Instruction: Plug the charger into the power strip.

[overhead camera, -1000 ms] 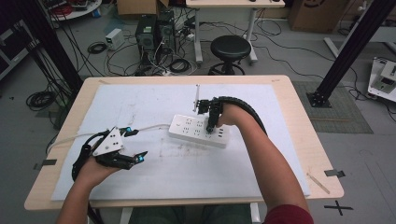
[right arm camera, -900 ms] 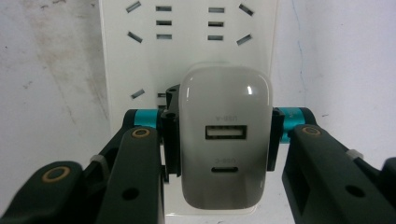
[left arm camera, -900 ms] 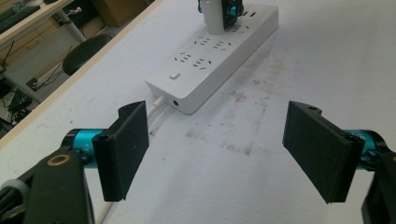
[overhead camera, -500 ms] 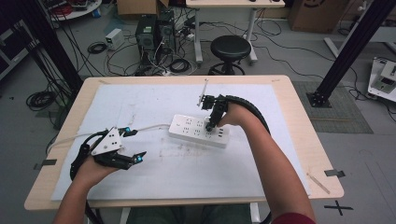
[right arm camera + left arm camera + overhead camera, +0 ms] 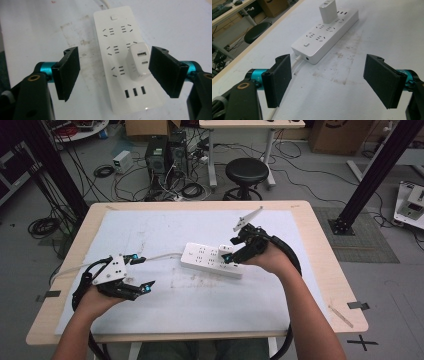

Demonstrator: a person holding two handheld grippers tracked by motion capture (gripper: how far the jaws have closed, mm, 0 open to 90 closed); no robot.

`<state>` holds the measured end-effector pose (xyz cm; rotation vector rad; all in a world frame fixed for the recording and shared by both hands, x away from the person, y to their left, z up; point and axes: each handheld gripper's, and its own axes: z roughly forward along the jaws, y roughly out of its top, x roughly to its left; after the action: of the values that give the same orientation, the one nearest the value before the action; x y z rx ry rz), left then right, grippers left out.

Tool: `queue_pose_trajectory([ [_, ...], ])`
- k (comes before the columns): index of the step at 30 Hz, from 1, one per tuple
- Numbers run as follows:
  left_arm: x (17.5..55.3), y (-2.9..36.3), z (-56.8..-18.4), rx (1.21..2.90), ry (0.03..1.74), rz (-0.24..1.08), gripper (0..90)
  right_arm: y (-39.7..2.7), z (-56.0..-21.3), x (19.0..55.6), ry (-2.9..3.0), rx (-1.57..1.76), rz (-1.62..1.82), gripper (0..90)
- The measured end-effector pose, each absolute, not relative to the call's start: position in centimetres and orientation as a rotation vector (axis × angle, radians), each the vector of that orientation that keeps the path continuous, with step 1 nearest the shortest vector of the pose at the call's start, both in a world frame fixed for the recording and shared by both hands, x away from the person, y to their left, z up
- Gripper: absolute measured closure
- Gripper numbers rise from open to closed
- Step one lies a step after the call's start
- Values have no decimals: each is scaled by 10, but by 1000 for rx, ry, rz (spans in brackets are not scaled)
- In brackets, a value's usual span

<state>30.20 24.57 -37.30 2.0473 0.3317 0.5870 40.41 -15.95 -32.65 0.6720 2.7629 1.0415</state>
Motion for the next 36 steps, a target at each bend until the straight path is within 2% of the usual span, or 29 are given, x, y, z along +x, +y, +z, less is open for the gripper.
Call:
queue_pose_trajectory([
  [3,301,245,-372,2035,326,586,226,-173,-329,391,2708,708,1114,211],
  [17,305,245,-378,2001,338,541,226,-218,-357,344,2530,788,1343,206],
  [36,308,243,-381,2023,361,536,226,-217,-363,344,2518,795,1360,205],
])
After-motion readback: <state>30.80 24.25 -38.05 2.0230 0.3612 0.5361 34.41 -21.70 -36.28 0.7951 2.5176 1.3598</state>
